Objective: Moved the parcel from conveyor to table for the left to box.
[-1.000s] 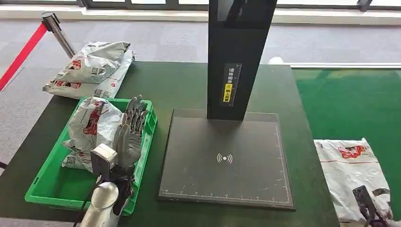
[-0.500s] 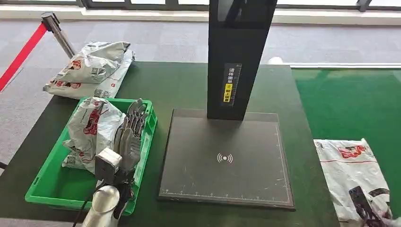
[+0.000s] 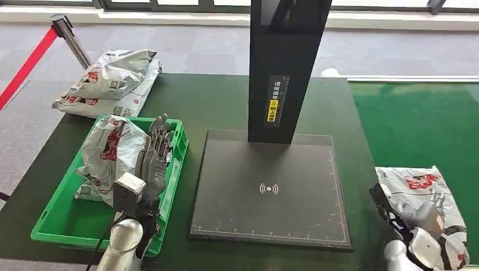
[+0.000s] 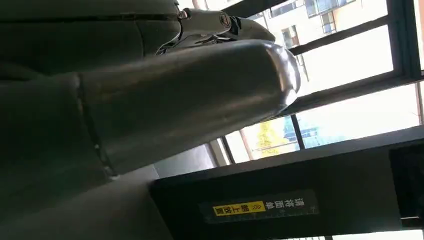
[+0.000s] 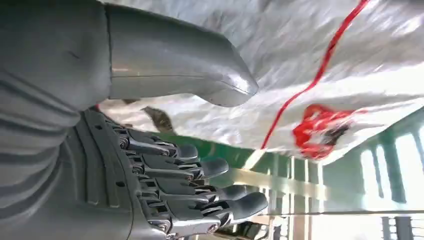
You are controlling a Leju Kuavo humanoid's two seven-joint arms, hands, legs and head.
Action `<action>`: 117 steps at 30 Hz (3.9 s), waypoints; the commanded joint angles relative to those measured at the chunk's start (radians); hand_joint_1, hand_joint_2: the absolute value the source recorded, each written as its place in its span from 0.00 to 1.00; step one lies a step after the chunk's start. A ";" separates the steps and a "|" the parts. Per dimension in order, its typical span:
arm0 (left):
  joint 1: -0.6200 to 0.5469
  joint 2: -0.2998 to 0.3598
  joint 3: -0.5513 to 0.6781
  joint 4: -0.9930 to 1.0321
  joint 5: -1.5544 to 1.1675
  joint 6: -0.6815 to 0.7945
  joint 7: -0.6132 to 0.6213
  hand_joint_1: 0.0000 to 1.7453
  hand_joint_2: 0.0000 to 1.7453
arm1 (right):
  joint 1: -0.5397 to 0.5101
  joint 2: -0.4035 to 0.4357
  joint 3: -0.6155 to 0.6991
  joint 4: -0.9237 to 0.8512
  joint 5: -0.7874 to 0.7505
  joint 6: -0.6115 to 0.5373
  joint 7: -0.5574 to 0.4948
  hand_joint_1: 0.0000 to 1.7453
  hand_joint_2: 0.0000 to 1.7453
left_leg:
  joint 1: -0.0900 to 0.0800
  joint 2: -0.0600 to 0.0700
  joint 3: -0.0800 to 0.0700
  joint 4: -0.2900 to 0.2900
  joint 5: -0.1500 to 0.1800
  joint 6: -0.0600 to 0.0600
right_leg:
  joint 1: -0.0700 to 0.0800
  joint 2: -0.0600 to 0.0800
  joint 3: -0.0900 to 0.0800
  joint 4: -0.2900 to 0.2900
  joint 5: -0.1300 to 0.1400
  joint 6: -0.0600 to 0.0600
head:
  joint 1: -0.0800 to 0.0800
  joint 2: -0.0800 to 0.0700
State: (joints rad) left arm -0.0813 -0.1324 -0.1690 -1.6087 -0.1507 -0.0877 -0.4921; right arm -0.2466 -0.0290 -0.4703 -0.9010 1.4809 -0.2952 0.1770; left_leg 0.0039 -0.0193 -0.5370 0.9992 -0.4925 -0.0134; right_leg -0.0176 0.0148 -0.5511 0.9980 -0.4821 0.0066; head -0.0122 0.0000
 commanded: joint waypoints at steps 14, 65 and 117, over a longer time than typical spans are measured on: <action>-0.038 0.009 -0.018 0.102 -0.026 -0.001 0.002 0.00 0.00 | 0.025 -0.040 0.085 0.157 -0.072 0.198 0.062 1.00 1.00 | 0.004 0.008 0.005 -0.001 0.000 -0.001 | 0.004 0.005 0.003 -0.004 0.005 -0.001 | 0.000 0.000; -0.069 -0.018 -0.013 0.133 -0.046 -0.048 0.032 0.00 0.00 | 0.120 -0.096 -0.225 0.202 -0.039 0.255 0.071 0.00 1.00 | 0.004 0.001 -0.003 0.000 0.002 0.001 | 0.002 -0.002 -0.001 -0.005 0.006 0.000 | 0.000 0.000; 0.008 -0.003 0.025 0.161 0.011 -0.015 -0.077 0.00 1.00 | 0.365 0.203 0.446 -0.918 -1.374 0.638 -0.875 1.00 1.00 | 0.004 0.009 -0.013 -0.001 0.008 -0.002 | 0.004 0.006 -0.017 0.000 0.012 -0.003 | 0.000 0.000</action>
State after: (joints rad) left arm -0.0824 -0.1400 -0.1686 -1.5148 -0.1419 -0.0923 -0.5524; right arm 0.0490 0.1560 -0.2631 -1.6527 0.0682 0.2821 -0.6996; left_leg 0.0074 -0.0118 -0.5510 0.9990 -0.4844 -0.0165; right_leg -0.0139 0.0206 -0.5681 0.9989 -0.4713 0.0040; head -0.0126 0.0000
